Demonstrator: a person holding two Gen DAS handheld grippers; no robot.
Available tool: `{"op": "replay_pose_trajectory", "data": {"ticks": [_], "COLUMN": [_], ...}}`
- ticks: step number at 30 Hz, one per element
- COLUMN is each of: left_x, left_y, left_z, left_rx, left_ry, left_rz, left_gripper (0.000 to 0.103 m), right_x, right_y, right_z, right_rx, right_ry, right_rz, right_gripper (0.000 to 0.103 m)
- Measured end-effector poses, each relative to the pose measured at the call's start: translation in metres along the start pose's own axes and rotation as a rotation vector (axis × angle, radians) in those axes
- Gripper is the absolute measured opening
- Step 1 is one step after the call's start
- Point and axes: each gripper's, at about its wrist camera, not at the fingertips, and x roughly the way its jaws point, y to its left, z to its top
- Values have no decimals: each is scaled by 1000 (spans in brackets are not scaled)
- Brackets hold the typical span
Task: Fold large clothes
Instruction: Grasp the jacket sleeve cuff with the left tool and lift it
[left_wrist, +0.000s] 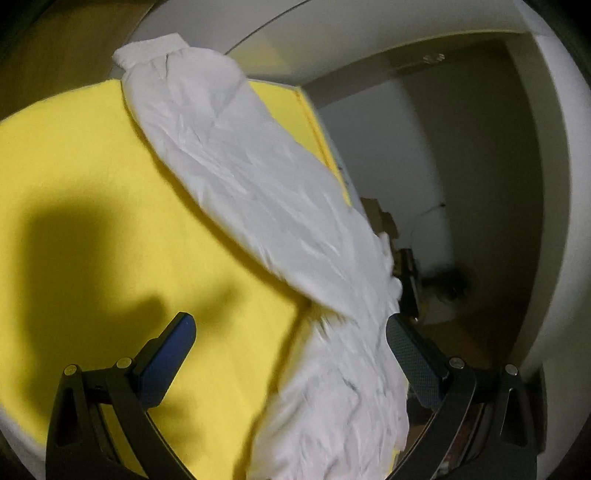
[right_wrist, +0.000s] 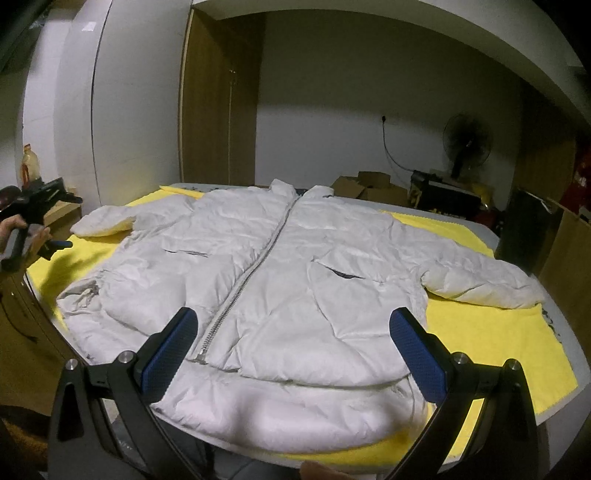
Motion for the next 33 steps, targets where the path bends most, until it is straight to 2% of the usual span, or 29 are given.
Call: {"op": "replay_pose_trajectory", "data": {"ticks": [4, 7, 11, 15, 21, 22, 24, 26, 27, 28, 29, 33], "left_x": [25, 35, 45, 50, 52, 52, 52, 56, 58, 58, 56, 49], "left_y": [21, 38, 47, 49, 51, 51, 53, 51, 51, 51, 51, 42], "left_z": [31, 53, 73, 86, 89, 90, 92, 96, 100, 103, 106, 121], "left_rx": [-85, -160, -154, -137, -192, -193, -190, -168, -151, -134, -122, -5], "left_ry": [-70, -81, -111, -135, -155, -157, -155, -145, -136, -130, -134, -148], "left_rz": [45, 41, 66, 59, -1, -7, -5, 14, 38, 51, 43, 9], "left_gripper": [103, 103, 102, 101, 100, 95, 79, 47, 37, 19, 11, 8], "right_x": [17, 27, 33, 39, 47, 46, 48, 47, 47, 47, 47, 47], "right_y": [-2, -6, -11, -15, -16, -15, -12, -12, -11, -11, -10, -6], "right_z": [3, 3, 3, 4, 7, 7, 8, 9, 10, 10, 11, 14], "right_rx": [-3, 0, -1, 4, 10, 8, -1, -3, -4, -1, 2, -4], "right_ry": [29, 58, 75, 86, 104, 105, 108, 107, 105, 100, 100, 72], "right_rz": [-17, -13, -30, -49, -54, -54, -55, -47, -32, -11, 7, 13], "right_gripper": [103, 103, 103, 103, 103, 103, 103, 103, 103, 103, 103, 103]}}
